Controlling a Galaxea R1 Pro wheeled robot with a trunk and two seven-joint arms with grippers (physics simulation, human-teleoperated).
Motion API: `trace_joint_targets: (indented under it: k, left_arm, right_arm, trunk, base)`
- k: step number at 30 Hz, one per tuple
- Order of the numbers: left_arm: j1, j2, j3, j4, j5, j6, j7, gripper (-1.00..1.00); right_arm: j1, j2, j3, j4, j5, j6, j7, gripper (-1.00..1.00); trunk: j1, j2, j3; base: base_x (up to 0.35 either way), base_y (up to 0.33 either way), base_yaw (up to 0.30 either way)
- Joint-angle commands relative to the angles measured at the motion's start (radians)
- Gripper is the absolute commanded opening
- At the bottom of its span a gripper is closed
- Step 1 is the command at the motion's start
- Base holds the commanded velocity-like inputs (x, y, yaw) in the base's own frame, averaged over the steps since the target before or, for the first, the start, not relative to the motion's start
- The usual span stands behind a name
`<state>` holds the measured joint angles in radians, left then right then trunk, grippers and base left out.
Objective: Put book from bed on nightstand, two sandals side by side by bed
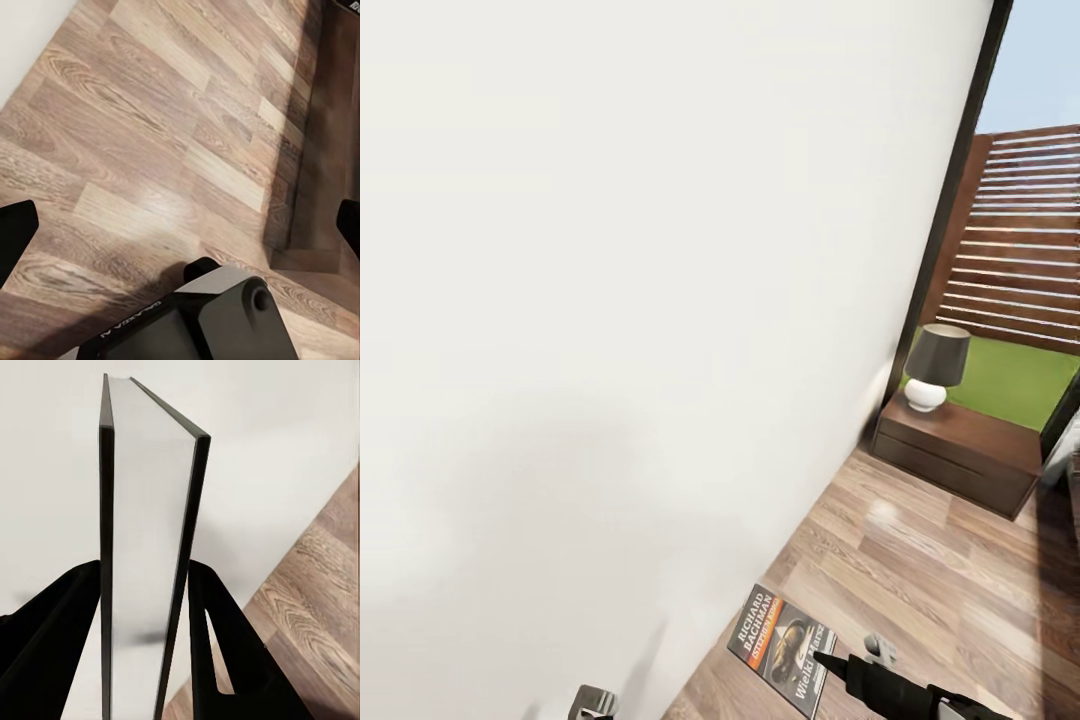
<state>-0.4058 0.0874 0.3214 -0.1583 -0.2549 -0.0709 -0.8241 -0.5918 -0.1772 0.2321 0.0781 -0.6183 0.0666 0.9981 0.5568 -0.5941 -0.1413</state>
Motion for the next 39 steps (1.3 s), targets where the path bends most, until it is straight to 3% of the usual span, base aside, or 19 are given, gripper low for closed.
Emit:
trace_joint_targets:
  k: [1,39]
  left_arm:
    - [-0.001,0.0,0.007,0.0,-0.01,-0.007,-0.003,1.0]
    - [-0.001,0.0,0.007,0.001,-0.011,-0.007,-0.003,1.0]
  right_arm:
    - [-0.002,0.0,0.006,0.003,-0.011,0.007,0.005,-1.0]
    - [-0.002,0.001,0.006,0.003,-0.009,0.007,0.005,-1.0]
  trunk:
    - [0.0,-0.002,-0.002]
    - [0.0,-0.002,-0.024]
  base:
    - [0.002,0.0,-0.182]
    - [0.0,0.0,-0.246]
